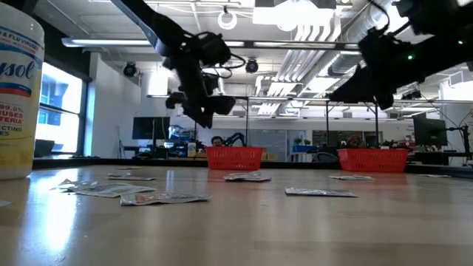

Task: Pick & Place First Aid Supplies
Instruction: Put the towelette pack into the left red bin

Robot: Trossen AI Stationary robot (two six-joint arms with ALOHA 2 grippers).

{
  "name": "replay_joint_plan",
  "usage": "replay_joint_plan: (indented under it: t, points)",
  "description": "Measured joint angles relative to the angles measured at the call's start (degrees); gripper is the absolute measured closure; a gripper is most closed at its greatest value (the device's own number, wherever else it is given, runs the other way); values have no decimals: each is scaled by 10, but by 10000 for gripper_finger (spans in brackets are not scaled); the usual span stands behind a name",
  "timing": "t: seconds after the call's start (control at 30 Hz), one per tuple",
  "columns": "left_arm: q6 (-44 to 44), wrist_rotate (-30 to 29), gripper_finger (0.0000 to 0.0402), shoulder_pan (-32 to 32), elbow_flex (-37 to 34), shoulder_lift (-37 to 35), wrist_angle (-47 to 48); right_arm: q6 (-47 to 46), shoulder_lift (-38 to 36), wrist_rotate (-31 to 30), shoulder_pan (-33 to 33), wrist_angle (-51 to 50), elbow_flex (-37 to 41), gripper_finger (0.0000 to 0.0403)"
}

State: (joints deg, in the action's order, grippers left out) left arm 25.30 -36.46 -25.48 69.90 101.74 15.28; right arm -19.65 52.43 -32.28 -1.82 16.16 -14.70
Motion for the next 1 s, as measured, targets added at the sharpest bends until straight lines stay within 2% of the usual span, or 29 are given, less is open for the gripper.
replay_joint_plan:
  t: [0.1, 0.2, 0.3, 0.4, 0.53, 0.67, 0.87, 1.0]
  points:
    - [4, 2, 330, 3, -51, -51, -7, -17, 58, -14, -8, -100, -57, 391]
    - [20, 7, 331, 5, -126, -114, -41, -64, 91, 13, -6, -245, -117, 391]
    - [21, 62, 331, 8, -214, -180, -109, -160, 112, 14, -4, -380, -167, 391]
    - [10, 144, 331, 8, -289, -239, -160, -255, 128, 31, -1, -462, -200, 391]
    - [-13, 217, 331, 8, -347, -300, -199, -336, 152, 103, 14, -466, -208, 376]
    - [-64, 259, 331, 16, -385, -352, -217, -358, 197, 137, 27, -419, -196, 336]
    - [-102, 348, 331, 34, -454, -448, -251, -373, 247, 135, 34, -418, -226, 287]
    - [-105, 357, 331, 70, -506, -504, -294, -406, 287, 139, 33, -468, -260, 284]
